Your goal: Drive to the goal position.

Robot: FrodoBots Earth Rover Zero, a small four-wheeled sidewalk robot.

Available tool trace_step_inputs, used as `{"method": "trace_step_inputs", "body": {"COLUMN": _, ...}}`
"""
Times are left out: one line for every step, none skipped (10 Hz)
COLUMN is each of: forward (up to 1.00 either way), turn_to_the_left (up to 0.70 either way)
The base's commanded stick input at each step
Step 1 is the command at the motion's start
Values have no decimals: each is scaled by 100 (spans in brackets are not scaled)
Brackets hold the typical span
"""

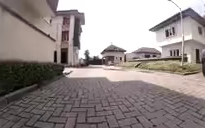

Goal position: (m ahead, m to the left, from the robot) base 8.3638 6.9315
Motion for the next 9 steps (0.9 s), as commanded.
{"method": "trace_step_inputs", "body": {"forward": 50, "turn_to_the_left": 0}}
{"method": "trace_step_inputs", "body": {"forward": 50, "turn_to_the_left": 0}}
{"method": "trace_step_inputs", "body": {"forward": 50, "turn_to_the_left": 0}}
{"method": "trace_step_inputs", "body": {"forward": 50, "turn_to_the_left": 0}}
{"method": "trace_step_inputs", "body": {"forward": 50, "turn_to_the_left": 0}}
{"method": "trace_step_inputs", "body": {"forward": 50, "turn_to_the_left": 0}}
{"method": "trace_step_inputs", "body": {"forward": 50, "turn_to_the_left": 0}}
{"method": "trace_step_inputs", "body": {"forward": 50, "turn_to_the_left": 0}}
{"method": "trace_step_inputs", "body": {"forward": 50, "turn_to_the_left": 0}}
